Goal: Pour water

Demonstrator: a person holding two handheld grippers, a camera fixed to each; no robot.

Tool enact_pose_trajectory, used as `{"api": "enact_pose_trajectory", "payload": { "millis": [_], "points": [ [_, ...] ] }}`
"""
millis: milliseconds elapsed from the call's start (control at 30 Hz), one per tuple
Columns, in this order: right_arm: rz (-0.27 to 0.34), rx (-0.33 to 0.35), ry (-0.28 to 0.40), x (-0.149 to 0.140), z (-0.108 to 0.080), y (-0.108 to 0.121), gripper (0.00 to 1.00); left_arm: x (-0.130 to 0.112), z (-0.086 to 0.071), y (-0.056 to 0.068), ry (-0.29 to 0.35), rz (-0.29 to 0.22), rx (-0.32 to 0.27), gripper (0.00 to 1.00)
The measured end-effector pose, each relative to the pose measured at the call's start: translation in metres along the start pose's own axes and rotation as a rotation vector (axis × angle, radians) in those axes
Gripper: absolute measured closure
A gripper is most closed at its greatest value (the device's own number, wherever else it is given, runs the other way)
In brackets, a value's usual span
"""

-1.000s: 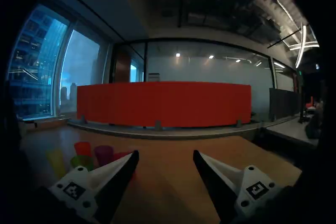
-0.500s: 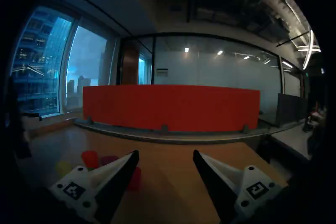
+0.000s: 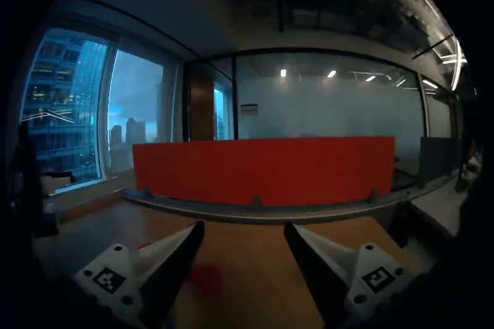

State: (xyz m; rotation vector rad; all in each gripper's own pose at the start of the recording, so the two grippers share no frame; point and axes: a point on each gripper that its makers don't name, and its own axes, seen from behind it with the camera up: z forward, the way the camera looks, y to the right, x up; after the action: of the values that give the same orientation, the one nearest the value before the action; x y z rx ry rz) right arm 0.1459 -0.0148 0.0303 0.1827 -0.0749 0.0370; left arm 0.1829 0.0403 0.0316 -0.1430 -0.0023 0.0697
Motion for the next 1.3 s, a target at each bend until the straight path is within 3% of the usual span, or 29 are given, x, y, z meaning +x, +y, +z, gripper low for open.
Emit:
{"api": "enact_pose_trajectory", "payload": {
  "millis": [300,600,767,1100,1300],
  "points": [
    [-0.001,0.026,-0.006,0.026,0.003,-0.003,0.0,0.028,0.009,0.012,-0.003,-0.017,-0.068,0.01],
    [-0.003,0.061,-0.026,0.022,0.006,-0.003,0.0,0.036,0.017,0.026,0.0,0.004,-0.147,0.02],
    [-0.018,0.129,-0.023,0.025,0.004,-0.015,0.0,0.038,0.02,0.04,-0.004,0.021,-0.215,0.01],
    [-0.009,0.332,0.014,0.048,-0.008,-0.062,0.0,0.045,0.022,0.077,0.007,0.038,-0.368,0.01],
    [-0.028,0.387,0.006,0.05,-0.011,-0.076,0.0,0.049,0.025,0.086,0.013,0.041,-0.413,0.01]
  ]
}}
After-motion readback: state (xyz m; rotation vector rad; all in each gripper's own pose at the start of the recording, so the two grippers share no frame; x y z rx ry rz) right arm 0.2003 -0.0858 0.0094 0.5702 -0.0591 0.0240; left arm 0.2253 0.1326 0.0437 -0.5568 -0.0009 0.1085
